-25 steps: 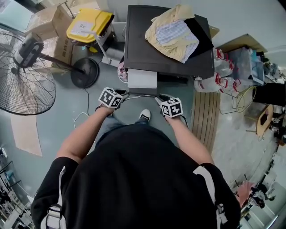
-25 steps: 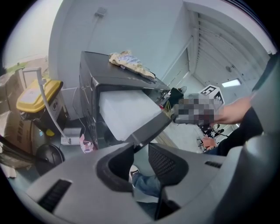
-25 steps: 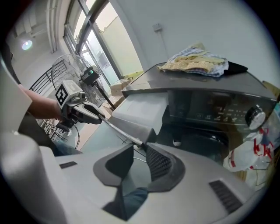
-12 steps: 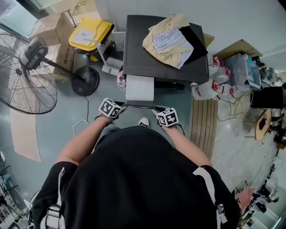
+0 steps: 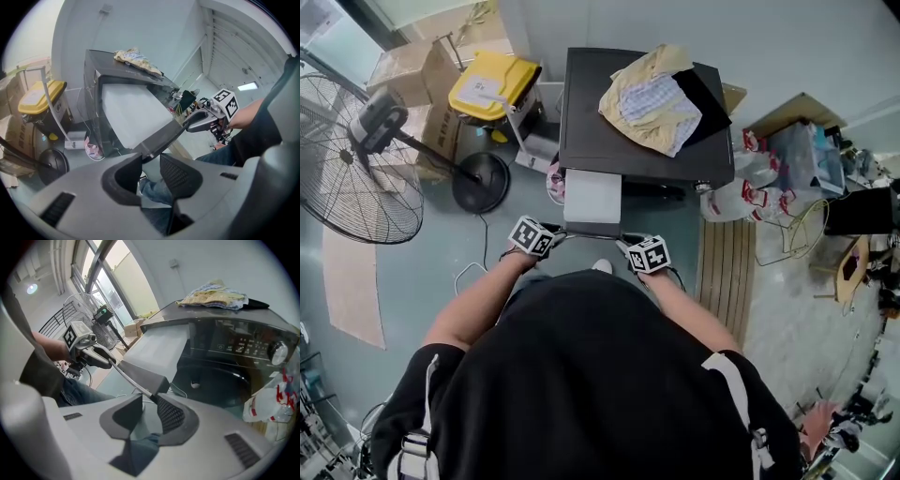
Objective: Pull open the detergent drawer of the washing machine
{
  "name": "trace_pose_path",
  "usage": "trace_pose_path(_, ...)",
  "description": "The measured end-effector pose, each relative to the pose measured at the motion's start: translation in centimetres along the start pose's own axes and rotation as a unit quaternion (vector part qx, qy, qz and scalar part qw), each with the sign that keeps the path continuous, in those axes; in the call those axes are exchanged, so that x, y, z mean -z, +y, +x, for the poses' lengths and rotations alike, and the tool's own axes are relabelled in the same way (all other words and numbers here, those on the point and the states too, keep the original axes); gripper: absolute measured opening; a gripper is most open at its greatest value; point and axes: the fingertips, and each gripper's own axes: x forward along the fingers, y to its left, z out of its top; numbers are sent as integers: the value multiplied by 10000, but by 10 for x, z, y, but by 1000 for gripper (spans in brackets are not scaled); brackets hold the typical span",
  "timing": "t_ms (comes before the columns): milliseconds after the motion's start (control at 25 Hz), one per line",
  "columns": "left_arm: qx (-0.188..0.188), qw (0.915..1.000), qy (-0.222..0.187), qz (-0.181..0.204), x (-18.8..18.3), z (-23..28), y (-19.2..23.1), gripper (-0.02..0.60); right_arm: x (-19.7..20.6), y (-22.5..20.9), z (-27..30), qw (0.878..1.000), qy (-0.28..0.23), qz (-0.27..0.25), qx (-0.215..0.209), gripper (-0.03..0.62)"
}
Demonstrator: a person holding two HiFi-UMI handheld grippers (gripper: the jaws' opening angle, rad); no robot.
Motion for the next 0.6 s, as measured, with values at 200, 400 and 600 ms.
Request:
trace_pose_path(200, 1, 10000, -30, 5, 2, 0, -1, 126, 3, -2, -5, 9999, 36, 116, -81, 92)
trace_pose_path(400, 56, 9999, -83, 23, 0, -6, -3, 126, 3, -9, -15, 9998, -29, 138, -131, 91)
trace_pose_path(600, -41, 9995, -325, 22, -16, -22, -2, 124, -9, -18, -32, 9994, -237, 205, -135, 89)
